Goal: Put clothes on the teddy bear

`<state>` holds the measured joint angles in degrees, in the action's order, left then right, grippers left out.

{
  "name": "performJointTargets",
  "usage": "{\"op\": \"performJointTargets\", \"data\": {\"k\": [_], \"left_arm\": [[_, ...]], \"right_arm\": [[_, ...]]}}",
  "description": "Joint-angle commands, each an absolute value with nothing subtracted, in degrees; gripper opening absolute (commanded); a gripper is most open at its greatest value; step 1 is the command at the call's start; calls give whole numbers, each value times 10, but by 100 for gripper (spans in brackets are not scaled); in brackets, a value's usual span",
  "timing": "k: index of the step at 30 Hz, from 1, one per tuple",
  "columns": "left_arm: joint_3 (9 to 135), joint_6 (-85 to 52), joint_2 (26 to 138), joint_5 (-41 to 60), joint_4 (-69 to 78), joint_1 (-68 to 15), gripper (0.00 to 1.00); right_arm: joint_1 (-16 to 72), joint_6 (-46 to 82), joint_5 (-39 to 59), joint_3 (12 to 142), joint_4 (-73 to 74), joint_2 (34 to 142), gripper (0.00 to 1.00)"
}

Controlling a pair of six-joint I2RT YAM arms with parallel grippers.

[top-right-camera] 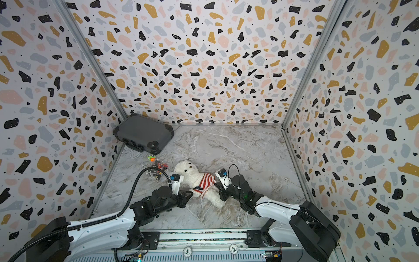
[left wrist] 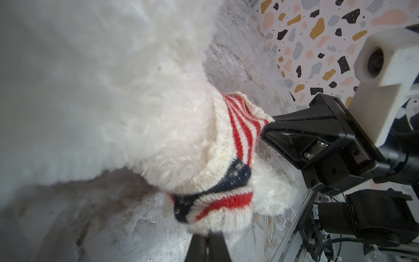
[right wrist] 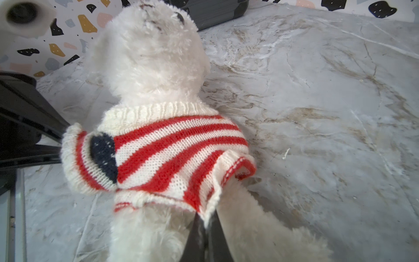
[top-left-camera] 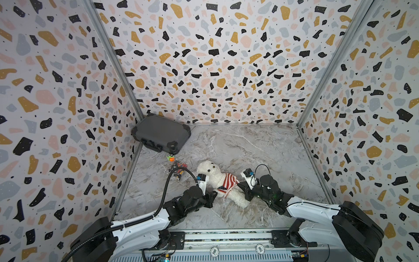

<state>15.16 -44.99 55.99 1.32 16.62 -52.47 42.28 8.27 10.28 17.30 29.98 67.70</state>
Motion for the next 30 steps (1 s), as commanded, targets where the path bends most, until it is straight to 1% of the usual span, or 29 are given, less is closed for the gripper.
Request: {"op": "performJointTargets", "data": {"k": [1,6,12,17,20,24,28,30], "left_arm": [[142,-399,563,31,97,-520,0],[140,-366,558,49,88,-520,0],[133,-342,571,61,113,-520,0],[160,-344,625,6,84,-511,0],[153,-380,638,0,131,-510,1],[115,-440,630,20,250,-512,19],[85,-477,605,2,299,-526,38],[74,-493,594,-13,314,-540,42]], "right_arm": [[400,89,34,167,285,662,0],[375,92,66,159,293,655,0],[372,88,70,157,289,649,0],[378,82,73,155,290,647,0],[407,77,57,159,290,652,0],[423,83,60,164,298,671,0],[431,83,65,169,302,682,0],[435,85,65,171,305,687,0]]}}
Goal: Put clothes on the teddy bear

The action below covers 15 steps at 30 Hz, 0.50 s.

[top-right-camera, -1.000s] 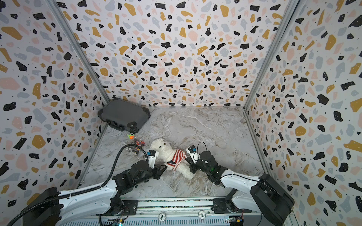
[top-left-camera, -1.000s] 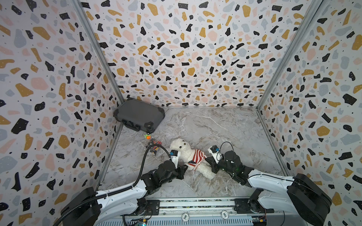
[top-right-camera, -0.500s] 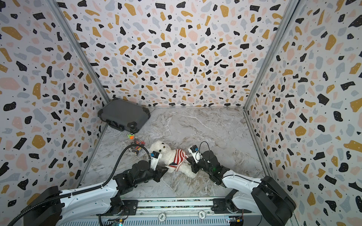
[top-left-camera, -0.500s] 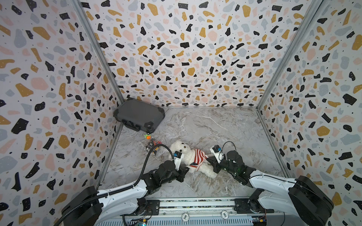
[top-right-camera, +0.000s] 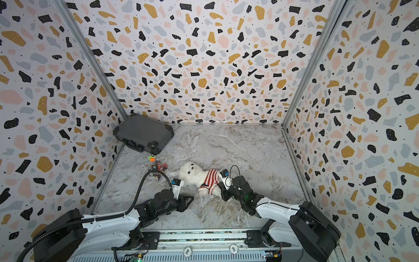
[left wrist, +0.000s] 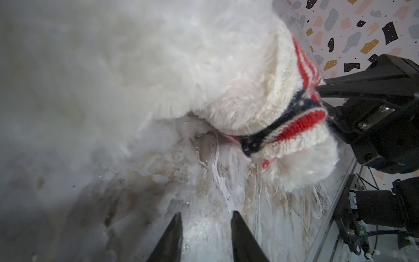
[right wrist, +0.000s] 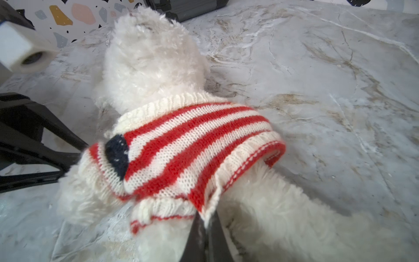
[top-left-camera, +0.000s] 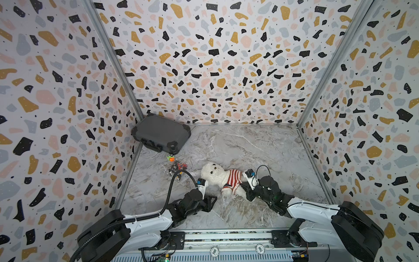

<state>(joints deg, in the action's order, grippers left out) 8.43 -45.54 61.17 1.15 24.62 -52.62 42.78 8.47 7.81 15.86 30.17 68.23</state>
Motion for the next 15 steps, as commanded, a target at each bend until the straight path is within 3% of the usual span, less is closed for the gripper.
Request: {"op": "performJointTargets", "data": {"k": [1,7,15], "left_arm": [[73,-499,590,-19,321,-549,42],[101,-530,590,-80,333,-608,44],[153,-551,675,-138,342,-657,45]], "right_arm": [[437,86,66,171,307,688,0],[454,92,63,172,308,689,0],[479,100,56,172,314,692,0]]}}
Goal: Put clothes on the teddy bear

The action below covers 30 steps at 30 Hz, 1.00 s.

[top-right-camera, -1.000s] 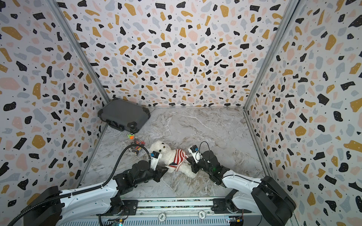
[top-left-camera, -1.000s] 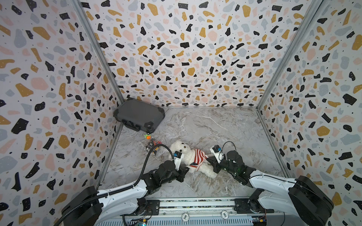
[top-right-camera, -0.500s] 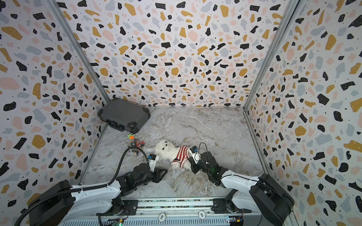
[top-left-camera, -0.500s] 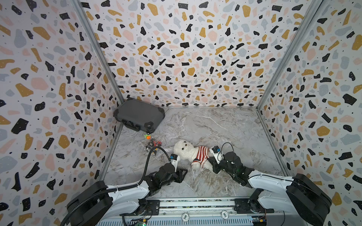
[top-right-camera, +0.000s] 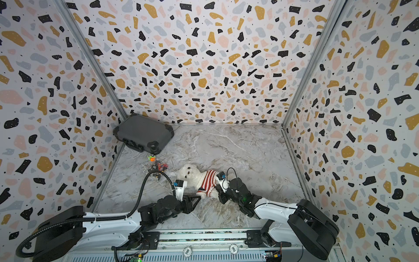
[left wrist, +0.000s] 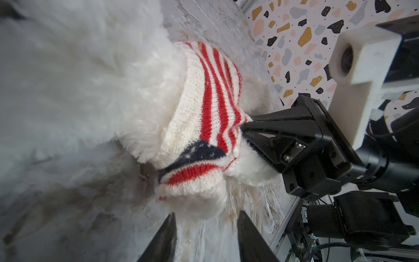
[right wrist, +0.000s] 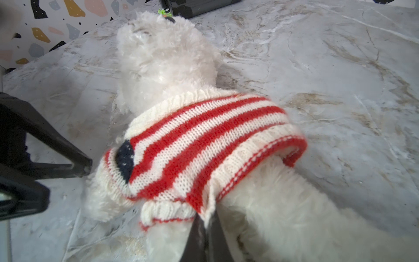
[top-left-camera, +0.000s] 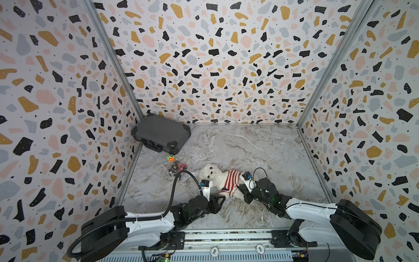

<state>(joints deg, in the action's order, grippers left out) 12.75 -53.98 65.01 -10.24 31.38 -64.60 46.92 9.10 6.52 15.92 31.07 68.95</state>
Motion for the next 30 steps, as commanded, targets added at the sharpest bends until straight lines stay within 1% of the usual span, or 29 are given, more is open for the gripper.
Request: {"op": "performJointTargets", "data": {"k": [1,6,12,21,27,30], "left_arm": [[161,-553,687,-141,340,-660,45],[211,-557,739,-182,276,-667,46],[261,-551,772,-227,182,-692,45],[224,-582,766,-247,191,-696,39],[265,-560,796,-247,181,-695,37],[281,-553,813,-240,177,-695,35]], "right_arm": [[482,101,54,172,315,693,0],[489,105,51,168,320,697,0],[490,105,48,165,322,694,0],[490,104,46,161,323,691,0],[490,106,51,161,326,692,0],[490,107,49,159,326,690,0]]}}
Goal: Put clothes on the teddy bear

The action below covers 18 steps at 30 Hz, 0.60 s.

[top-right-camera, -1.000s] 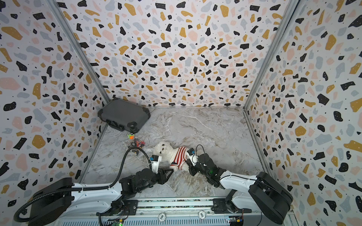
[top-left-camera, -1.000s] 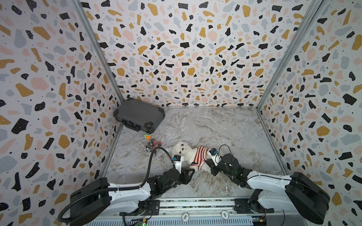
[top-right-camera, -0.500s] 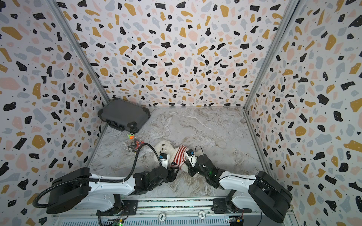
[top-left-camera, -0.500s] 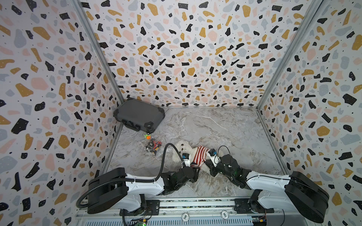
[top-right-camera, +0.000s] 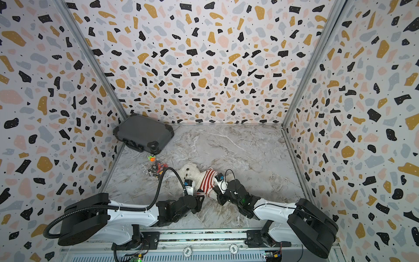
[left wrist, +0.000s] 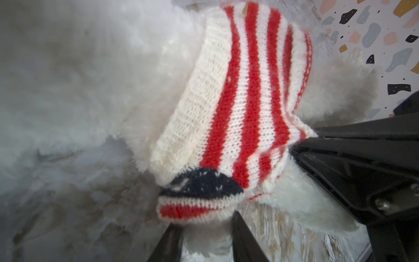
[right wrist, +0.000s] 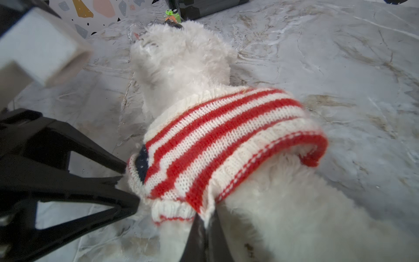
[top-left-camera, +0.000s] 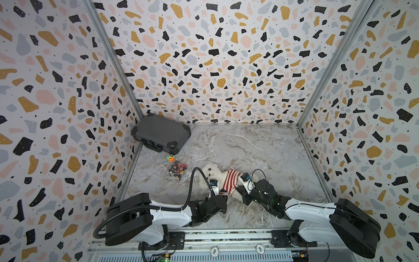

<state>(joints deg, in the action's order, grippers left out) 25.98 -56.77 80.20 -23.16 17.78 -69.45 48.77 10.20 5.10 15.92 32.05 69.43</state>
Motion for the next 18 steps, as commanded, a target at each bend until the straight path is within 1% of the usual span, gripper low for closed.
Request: {"op": "performJointTargets", "data": {"k": [1,4,7,13,16,18], "left_arm": [[282,-554,816,-237,177,-696,34],[268,-562,815,-232,185,-695,30],[247,-573,799,-232,187,-695,25],[222,-574,763,-240,165,-695,5],[219,-566,749,-245,148,-695,0],[214,-559,739,-249,119,-695,0]], "right_arm": [[490,107,48,158,325,688,0],[490,107,46,157,322,683,0],[490,104,43,157,321,679,0],[490,105,39,157,321,677,0],[486,105,40,154,319,673,0],[480,104,39,153,316,669,0]]}}
